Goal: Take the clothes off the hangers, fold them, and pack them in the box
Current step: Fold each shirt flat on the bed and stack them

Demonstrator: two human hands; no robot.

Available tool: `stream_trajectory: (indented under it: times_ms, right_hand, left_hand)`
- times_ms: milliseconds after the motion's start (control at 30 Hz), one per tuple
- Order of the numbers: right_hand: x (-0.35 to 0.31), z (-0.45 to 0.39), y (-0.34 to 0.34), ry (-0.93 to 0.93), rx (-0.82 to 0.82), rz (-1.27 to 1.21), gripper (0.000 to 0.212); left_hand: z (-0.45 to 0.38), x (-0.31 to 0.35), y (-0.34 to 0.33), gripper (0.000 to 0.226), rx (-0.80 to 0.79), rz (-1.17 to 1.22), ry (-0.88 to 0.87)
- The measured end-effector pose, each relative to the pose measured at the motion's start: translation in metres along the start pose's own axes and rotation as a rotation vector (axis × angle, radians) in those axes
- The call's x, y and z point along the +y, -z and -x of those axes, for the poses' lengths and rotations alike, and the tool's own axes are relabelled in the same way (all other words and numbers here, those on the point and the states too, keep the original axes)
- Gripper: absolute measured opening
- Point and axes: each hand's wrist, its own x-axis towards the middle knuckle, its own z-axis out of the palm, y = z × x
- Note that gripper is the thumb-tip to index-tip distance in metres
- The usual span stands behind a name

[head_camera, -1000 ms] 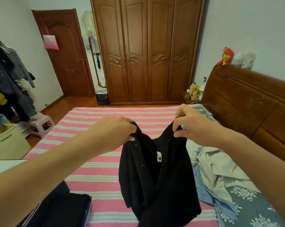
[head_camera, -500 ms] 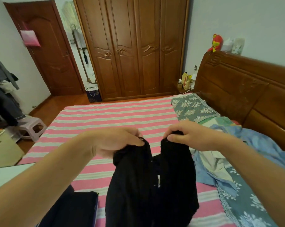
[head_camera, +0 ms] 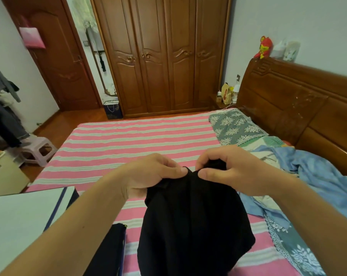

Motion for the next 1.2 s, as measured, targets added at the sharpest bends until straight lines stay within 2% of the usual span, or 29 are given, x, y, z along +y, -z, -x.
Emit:
stream_trajectory:
  times_ms: [133,233,300,500,633,767,833,967,1067,1200]
  right_hand:
    - [-0.004,-0.008,-0.031,0.136,0.095,0.149,0.014]
    - [0.003,-0.007,-0.043,0.194,0.168,0.211,0.013]
    - [0.005,-0.004,-0.049,0.213,0.192,0.255,0.012]
    - [0.012,0.008,-0.059,0.296,0.325,0.416,0.014]
    - [0.013,0.017,-0.065,0.298,0.304,0.456,0.017]
    - [0.018,0.024,-0.069,0.308,0.333,0.548,0.012]
    - [0.021,0.028,-0.073,0.307,0.358,0.581,0.015]
    - [0.022,0.031,-0.079,0.232,0.397,0.411,0.015]
    - [0.018,0.029,-0.079,0.104,0.411,0.182,0.006]
    - [0.01,0.031,-0.077,-0.155,0.319,-0.247,0.017]
  left_hand:
    - [0.01,-0.012,-0.011,0.021,-0.002,0.086,-0.056]
    - [0.019,-0.023,-0.011,0.022,-0.065,0.242,-0.067]
    - [0.021,-0.028,-0.012,0.022,-0.093,0.252,-0.057]
    - [0.018,-0.043,-0.022,0.017,0.045,0.346,-0.072]
    - [0.018,-0.049,-0.036,0.015,0.111,0.376,-0.085]
    - [0.02,-0.052,-0.049,0.022,0.184,0.293,-0.123]
    - [0.023,-0.053,-0.051,0.026,0.163,0.209,-0.157]
    - [0.025,-0.062,-0.051,0.018,0.209,-0.154,-0.29]
    - [0.028,-0.065,-0.053,0.017,0.234,-0.153,-0.353]
    - [0.029,-0.069,-0.053,0.025,0.244,-0.112,-0.363]
